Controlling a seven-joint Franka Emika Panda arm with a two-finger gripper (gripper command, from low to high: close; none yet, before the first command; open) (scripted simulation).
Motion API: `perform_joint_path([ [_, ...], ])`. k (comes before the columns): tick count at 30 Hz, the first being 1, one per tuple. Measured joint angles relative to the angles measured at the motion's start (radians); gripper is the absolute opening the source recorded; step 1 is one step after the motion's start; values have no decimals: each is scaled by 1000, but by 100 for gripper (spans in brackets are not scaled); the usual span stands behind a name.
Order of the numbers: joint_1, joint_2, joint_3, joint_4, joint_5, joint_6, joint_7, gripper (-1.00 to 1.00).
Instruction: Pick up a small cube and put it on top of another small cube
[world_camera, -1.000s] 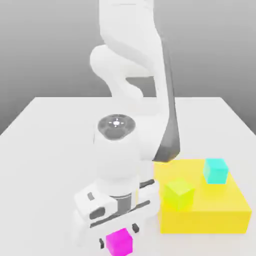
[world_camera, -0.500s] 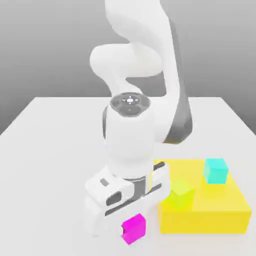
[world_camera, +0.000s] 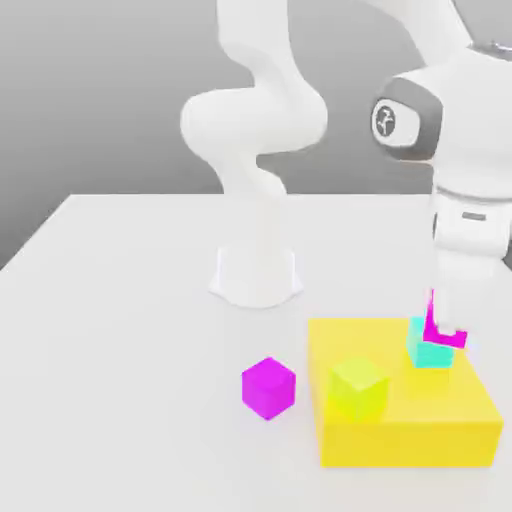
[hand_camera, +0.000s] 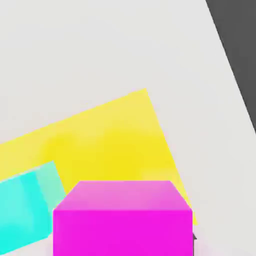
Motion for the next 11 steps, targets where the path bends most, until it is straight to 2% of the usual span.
perform_joint_path([
  [3,26,-71,24,-60,59,-15,77,-100],
  [7,15,36,39,-101,42,130,116,-100],
  [8,14,62,41,-108,34,162,122,100],
  [11,14,62,41,-108,34,162,122,100],
])
